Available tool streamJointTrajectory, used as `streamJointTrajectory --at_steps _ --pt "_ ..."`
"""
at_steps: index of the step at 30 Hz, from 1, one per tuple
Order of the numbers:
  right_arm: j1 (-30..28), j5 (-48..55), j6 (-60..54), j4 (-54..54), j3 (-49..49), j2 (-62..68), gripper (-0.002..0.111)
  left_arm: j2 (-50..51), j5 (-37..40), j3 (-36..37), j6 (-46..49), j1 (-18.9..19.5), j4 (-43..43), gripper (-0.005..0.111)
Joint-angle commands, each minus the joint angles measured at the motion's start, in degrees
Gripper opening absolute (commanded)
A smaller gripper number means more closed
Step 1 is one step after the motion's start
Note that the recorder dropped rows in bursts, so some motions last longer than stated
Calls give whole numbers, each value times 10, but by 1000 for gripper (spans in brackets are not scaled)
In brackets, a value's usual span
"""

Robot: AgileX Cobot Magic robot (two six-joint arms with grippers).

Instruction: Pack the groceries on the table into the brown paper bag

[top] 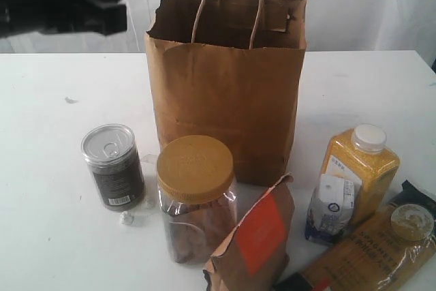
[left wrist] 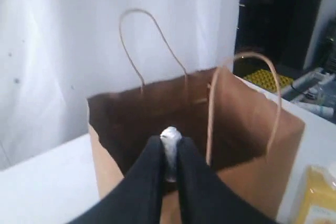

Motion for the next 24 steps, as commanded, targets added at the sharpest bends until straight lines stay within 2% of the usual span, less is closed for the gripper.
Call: streamJointTrajectory --at_steps 1,4,7,10,16,21,24 --pt "-2 -6 1 -4 -1 -4 0 54 -12 -68 4 0 -29 0" --pt "-2 -6 1 -4 -1 -4 0 96 14 -113 2 8 -54 0" --pt "-2 -6 1 -4 -1 -4 0 119 98 -137 -45 25 -54 0" --pt "-2 -6 1 -4 -1 -4 0 122 177 -138 -52 34 -54 0" --pt "-2 -6 1 -4 -1 -4 0 122 310 -138 -99 33 30 0" --pt "-2 -6 1 -4 -1 -4 0 123 335 -138 -163 33 64 0" --pt "-2 -6 1 -4 -1 -4 0 132 341 -144 -166 6 68 0"
